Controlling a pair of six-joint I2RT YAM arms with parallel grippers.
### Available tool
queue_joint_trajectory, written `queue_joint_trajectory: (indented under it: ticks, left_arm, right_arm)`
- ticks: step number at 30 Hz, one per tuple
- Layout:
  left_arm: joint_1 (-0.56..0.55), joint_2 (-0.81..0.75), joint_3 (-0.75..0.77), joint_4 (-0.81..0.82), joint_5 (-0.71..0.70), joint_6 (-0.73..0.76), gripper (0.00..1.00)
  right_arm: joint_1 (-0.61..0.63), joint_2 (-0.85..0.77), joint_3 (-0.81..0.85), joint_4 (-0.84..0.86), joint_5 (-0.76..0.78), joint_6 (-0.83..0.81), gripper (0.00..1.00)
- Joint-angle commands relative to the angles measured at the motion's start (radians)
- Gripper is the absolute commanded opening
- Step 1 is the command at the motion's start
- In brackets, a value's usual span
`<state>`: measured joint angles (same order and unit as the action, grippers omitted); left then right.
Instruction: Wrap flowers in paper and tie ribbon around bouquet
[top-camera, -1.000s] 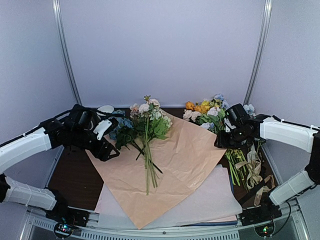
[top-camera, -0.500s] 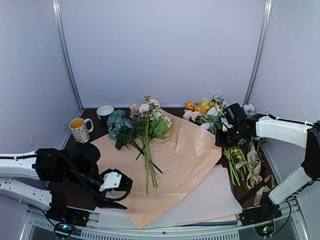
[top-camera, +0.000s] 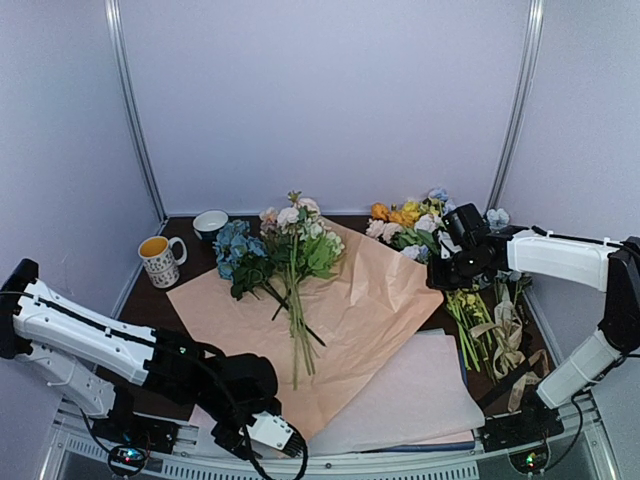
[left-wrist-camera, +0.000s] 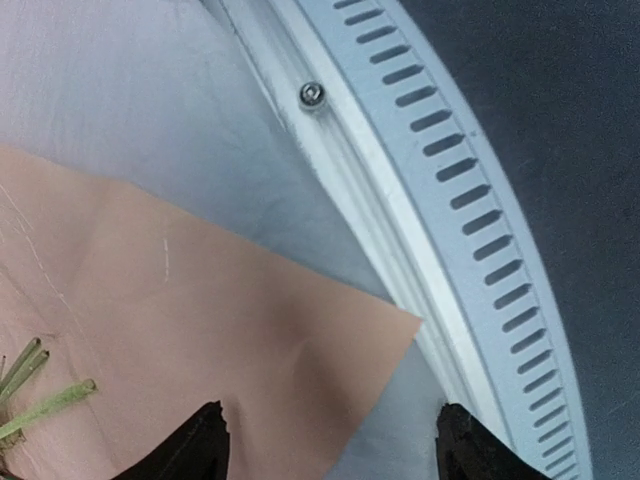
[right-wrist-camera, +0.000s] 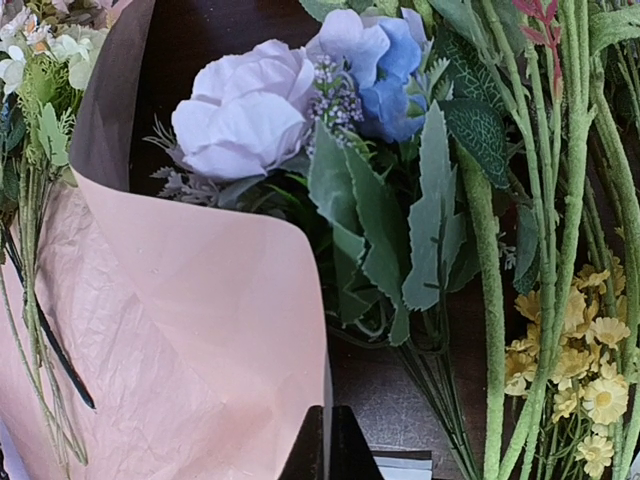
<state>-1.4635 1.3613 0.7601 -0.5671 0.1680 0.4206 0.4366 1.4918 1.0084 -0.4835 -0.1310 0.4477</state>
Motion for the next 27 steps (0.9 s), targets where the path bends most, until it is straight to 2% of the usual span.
queue_joint_trajectory:
  ticks: [1,8,13,17,21,23,27]
  left_arm:
    - [-0.004,0.050,0.025,0.082,-0.166,0.022,0.73]
    - [-0.004,0.029,-0.010,0.147,-0.190,0.023,0.65]
    - [-0.004,0.055,0.000,0.145,-0.217,0.028,0.52]
    - [-0.004,0.061,0.000,0.151,-0.247,0.024,0.29]
    - [-0.003,0.071,0.002,0.158,-0.273,0.014,0.00]
    - [-0.003,0.077,0.004,0.160,-0.292,0.010,0.00]
    - [0.015,0.060,0.002,0.166,-0.302,-0.003,0.00]
  right_arm:
    - [-0.002,-0.029,-0.014,0.029,0.021,-0.014,0.00]
    - [-0.002,-0.057,-0.039,0.030,0.011,-0.017,0.00]
    - [-0.003,-0.082,-0.046,0.030,0.009,-0.013,0.00]
    - [-0.002,-0.099,-0.041,0.006,0.015,-0.021,0.12]
    - [-0.003,-0.122,-0.025,-0.040,0.040,-0.033,0.37]
    - [-0.003,-0.142,-0.008,-0.075,0.070,-0.043,0.45]
    - [0.019,-0.210,0.009,-0.112,0.115,-0.082,0.48]
